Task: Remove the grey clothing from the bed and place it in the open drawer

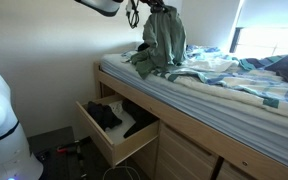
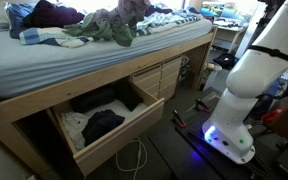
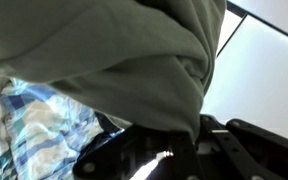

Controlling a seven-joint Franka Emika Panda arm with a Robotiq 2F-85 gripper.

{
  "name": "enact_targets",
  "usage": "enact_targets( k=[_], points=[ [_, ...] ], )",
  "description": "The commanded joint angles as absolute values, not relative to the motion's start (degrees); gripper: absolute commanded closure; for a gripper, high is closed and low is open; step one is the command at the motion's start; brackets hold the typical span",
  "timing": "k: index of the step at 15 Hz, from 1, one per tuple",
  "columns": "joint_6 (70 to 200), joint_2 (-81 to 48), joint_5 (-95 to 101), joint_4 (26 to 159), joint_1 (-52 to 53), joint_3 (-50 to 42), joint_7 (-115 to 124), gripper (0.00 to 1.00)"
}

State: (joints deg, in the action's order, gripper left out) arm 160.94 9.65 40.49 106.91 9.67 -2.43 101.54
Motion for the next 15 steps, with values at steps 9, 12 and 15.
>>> enact_targets(
  k=[9, 12, 15],
  points=[
    [156.07, 17.50, 1.50, 116.38, 14.24, 5.55, 64.83, 0.90],
    [156.10, 16.95, 1.96, 116.39, 12.80, 6.54, 65.17, 0.90],
    [156.10, 16.91, 1.98, 116.38, 12.74, 6.53, 65.18, 0.90]
  ],
)
